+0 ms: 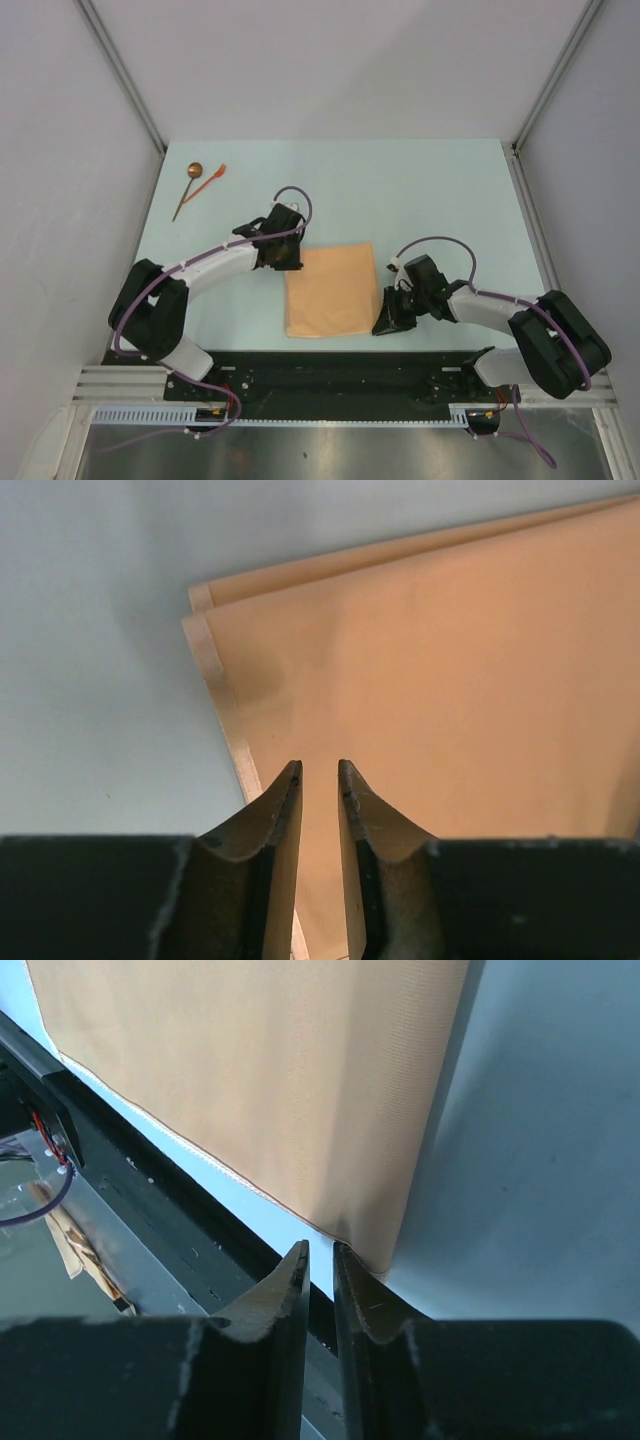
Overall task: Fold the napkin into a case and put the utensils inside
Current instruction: Smooth out the square-folded napkin at the center of the board, then pick up the top corner of the square-folded napkin.
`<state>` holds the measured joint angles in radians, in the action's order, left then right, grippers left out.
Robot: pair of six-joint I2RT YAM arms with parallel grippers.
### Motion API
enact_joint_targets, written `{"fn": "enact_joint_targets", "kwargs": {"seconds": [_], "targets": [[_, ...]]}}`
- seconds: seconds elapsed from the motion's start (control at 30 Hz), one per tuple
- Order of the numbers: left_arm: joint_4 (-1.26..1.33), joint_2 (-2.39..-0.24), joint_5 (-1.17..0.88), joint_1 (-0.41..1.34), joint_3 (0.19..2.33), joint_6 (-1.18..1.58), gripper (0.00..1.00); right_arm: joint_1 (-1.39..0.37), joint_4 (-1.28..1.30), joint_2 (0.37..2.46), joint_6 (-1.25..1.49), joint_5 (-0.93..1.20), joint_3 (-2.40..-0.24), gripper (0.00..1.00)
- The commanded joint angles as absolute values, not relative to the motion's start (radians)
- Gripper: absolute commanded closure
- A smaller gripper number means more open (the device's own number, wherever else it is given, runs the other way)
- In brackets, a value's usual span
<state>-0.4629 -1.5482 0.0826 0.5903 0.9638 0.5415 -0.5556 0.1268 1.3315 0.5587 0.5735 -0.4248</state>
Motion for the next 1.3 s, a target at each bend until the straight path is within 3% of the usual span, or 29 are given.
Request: {"fn": "enact_joint_targets", "kwargs": {"seconds": [0.0, 0.3, 0.63, 0.77, 0.83, 0.87, 0.97, 1.07, 1.27], "targets": [[-0.433, -1.537, 0.083, 0.583, 1.054, 0.500, 0.76, -0.552, 0.147, 1.316, 0.540, 0.523, -0.463, 0.80], [-0.468, -1.696, 0.144, 0.554, 1.114, 0.477, 0.79, -0.581, 0.273, 1.169, 0.555, 0.511, -0.519, 0.79], [-0.462, -1.809, 0.179, 0.532, 1.190, 0.483, 0.80, -0.637, 0.132, 1.249, 0.601, 0.496, -0.426, 0.80], [-0.498, -1.795, 0.215, 0.532, 1.219, 0.479, 0.74, -0.630, 0.124, 1.318, 0.563, 0.483, -0.443, 0.80], [-0.503, -1.749, 0.215, 0.532, 1.215, 0.483, 0.66, -0.673, 0.162, 1.315, 0.532, 0.447, -0.518, 0.80], [-0.499, -1.685, 0.209, 0.535, 1.197, 0.486, 0.57, -0.702, 0.211, 1.306, 0.519, 0.422, -0.549, 0.78], [-0.529, -1.565, 0.204, 0.534, 1.180, 0.483, 0.49, -0.773, 0.312, 1.299, 0.465, 0.351, -0.685, 0.68], [-0.577, -1.471, 0.251, 0.514, 1.149, 0.474, 0.47, -0.816, 0.353, 1.331, 0.410, 0.324, -0.800, 0.59], [-0.606, -1.182, 0.128, 0.364, 1.005, 0.466, 0.50, -0.915, 0.282, 1.542, 0.318, 0.334, -0.992, 0.43]]}}
